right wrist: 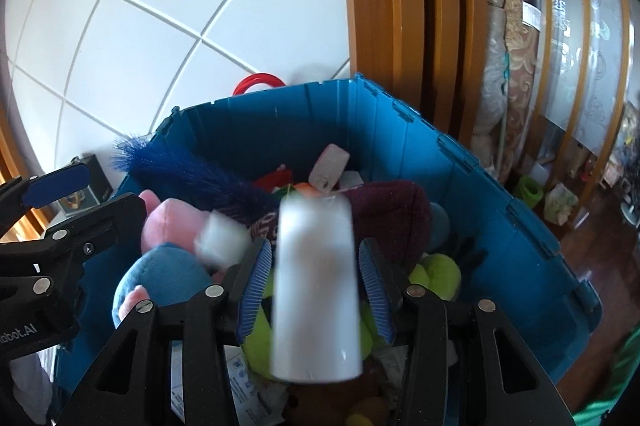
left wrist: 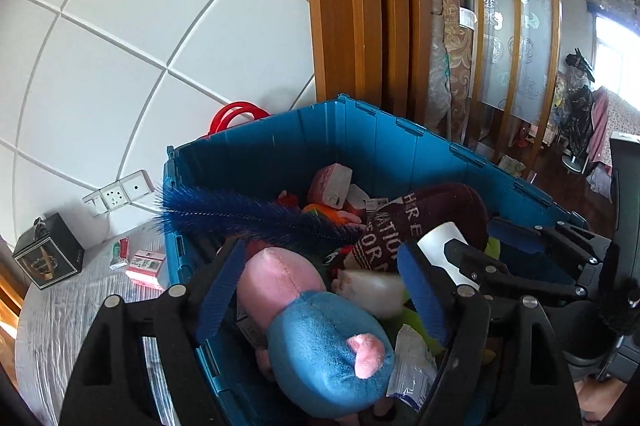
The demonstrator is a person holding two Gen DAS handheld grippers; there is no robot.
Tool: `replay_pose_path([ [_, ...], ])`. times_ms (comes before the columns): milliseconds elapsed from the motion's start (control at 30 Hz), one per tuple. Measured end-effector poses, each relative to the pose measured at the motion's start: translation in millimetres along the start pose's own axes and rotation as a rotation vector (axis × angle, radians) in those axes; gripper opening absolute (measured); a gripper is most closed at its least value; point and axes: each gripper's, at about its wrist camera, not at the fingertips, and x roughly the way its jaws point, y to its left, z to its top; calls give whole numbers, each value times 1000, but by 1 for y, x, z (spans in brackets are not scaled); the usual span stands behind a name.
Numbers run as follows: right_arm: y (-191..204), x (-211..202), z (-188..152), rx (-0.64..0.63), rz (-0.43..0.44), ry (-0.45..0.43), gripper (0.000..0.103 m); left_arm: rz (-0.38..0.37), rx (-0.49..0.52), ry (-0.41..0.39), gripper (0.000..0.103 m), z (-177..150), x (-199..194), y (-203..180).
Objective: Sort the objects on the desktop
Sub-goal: 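Open both tools to drop the box and cylinder into the bin, then move both tools back toward the last items on the bed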
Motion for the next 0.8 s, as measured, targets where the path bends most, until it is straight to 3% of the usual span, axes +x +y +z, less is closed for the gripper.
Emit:
replay_pose_path([
  [67,-3,-2,0,4,-5,-6,74,-1,-10,-3,78,-2,-2,2],
  [100,-3,-4,-1,8,-9,-12,90,2,-13,-6,78,-4,-4,4],
  [233,-9,-18,-3,36,-17,-51,103,15,-23,-27,79,-9,-12,10],
  [367,-9,-31,-4,39,-31,-78,103,14,-49,-60,80,-13,-23,21],
  [533,-7,-43,-7,55,-63,-98,103,29,-75,-98,91,-21,-39,40],
  [800,25,-62,-10,38,-42,-143,103,46,-105,-124,91,-37,-58,76],
])
